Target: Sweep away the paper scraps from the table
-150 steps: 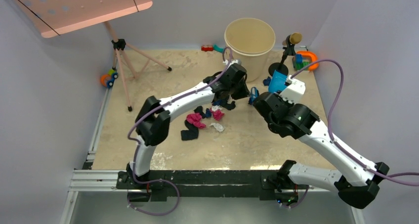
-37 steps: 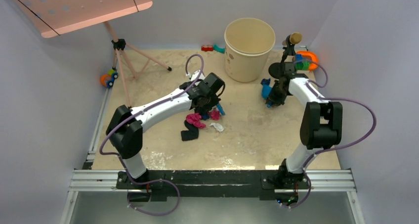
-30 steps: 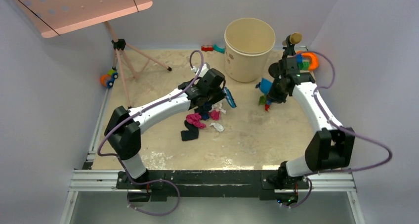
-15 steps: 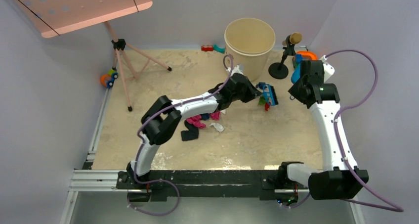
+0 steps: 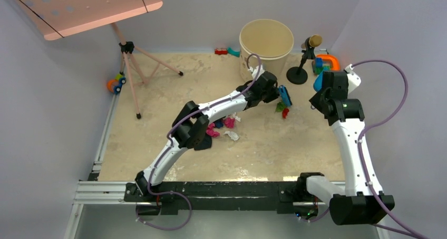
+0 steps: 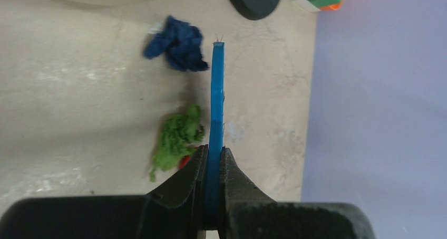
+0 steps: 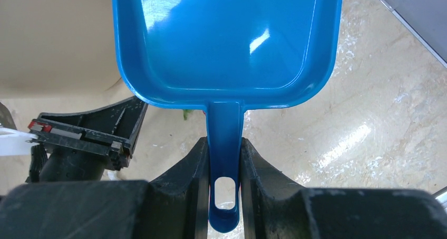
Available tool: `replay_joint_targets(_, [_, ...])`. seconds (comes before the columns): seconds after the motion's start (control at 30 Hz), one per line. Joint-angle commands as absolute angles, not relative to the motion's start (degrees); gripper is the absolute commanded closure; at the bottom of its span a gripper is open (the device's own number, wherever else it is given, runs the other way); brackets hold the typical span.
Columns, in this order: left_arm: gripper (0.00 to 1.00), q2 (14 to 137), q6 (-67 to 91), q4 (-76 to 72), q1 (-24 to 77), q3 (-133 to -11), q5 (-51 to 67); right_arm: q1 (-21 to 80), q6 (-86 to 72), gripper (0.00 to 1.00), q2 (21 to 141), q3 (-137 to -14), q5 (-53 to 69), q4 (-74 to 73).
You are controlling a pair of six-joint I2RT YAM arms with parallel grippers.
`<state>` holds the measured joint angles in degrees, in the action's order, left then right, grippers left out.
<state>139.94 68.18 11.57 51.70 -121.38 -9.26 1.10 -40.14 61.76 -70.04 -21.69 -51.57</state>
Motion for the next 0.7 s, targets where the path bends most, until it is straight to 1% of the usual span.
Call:
replay_joint_targets(0.0, [1.0, 140.1, 70.2, 22.0, 50.6, -124.9, -14.8, 1.2, -41.2, 1.0, 60.0, -71.1, -23.9, -50.7])
replay_joint_targets(0.13, [1.0, 138.5, 72.5, 30.5, 50.1, -125.1, -17.5, 1.2, -41.3, 1.0, 59.1, -70.8, -24.0, -50.9])
replay_joint_targets(0.23, [1.0, 135.9, 74.8, 39.9, 49.8, -123.9, -18.8, 1.2, -41.4, 1.0, 59.1, -71.1, -24.1, -51.4])
replay_joint_targets(0.3, [1.0, 131.8, 75.5, 43.8, 49.8, -119.5, -19.6, 1.3, -41.4, 1.0, 59.2, -71.0, -24.2, -51.7])
replay_joint_targets(0.37, [1.0, 125.6, 76.5, 45.3, 49.8, -111.7, -20.8, 1.2, -41.5, 1.0, 59.2, -70.7, -24.2, -51.8])
replay_joint_targets(0.47, [1.0, 114.2, 77.4, 42.7, 49.7, -98.0, -23.7, 1.2, -41.5, 1.0, 59.2, -70.1, -24.5, -51.5])
replay_joint_targets(0.53, [1.0, 107.5, 74.4, 36.4, 49.7, -89.4, -24.7, 1.2, -41.5, 1.0, 59.1, -69.5, -24.2, -51.0])
replay_joint_targets(0.6, [1.0, 103.1, 70.3, 31.4, 49.8, -86.5, -24.3, 1.2, -41.2, 1.0, 59.1, -69.1, -24.2, -50.5])
replay_joint_targets(0.67, [1.0, 100.7, 67.3, 30.2, 49.8, -87.0, -22.9, 1.2, -40.9, 1.0, 59.2, -68.8, -24.2, -50.4])
